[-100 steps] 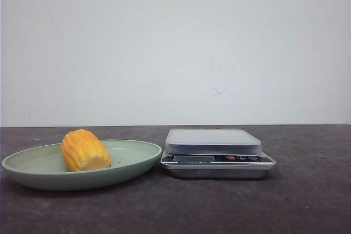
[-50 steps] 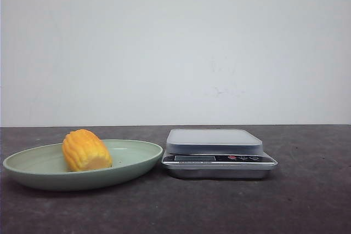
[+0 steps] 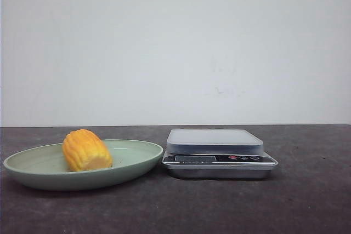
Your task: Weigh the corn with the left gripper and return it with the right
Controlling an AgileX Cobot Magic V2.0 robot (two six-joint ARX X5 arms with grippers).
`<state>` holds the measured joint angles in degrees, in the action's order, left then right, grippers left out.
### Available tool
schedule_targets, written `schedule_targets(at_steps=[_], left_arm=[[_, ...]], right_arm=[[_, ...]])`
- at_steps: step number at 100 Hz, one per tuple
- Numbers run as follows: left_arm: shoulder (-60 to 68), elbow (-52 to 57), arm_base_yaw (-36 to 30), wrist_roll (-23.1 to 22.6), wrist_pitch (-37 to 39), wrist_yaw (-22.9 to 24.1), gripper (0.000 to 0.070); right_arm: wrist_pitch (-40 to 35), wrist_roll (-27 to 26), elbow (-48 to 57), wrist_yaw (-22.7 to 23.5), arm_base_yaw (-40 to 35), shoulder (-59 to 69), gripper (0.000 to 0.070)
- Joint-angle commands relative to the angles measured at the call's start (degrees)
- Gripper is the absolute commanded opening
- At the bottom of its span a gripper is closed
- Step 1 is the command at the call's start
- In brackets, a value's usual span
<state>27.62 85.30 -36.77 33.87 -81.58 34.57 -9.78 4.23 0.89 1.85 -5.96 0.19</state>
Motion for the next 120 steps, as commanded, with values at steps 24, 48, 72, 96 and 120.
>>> schedule_targets(at_steps=[24,48,72,96,120], left_arm=[[0.31,0.94,-0.37,-0.07,-2.71,0.15,0.0],[0.31,0.94,-0.37,-0.07,-2.71,0.17,0.0],[0.31,0.94,-0.37,-0.07,-2.71,0.15,0.0],[0.31,0.94,-0.37,-0.07,-2.71,0.15,0.0],[0.31,0.94,0.72,-0.11,-2.71,0.15,0.0]], right_arm=[[0.74,-0.61,-0.09,0.07,-1.03,0.02,0.0007],[0.74,-0.61,-0.11,0.04,-1.09,0.02,0.0008],[0.74,-0.61,-0.09,0.04,-1.05,0.02,0.0007],[0.74,-0.61,-0.09,0.04,-1.05,0.02,0.0007],[0.74,-0.61,-0.09,0.04,-1.05,0.02,0.0007]])
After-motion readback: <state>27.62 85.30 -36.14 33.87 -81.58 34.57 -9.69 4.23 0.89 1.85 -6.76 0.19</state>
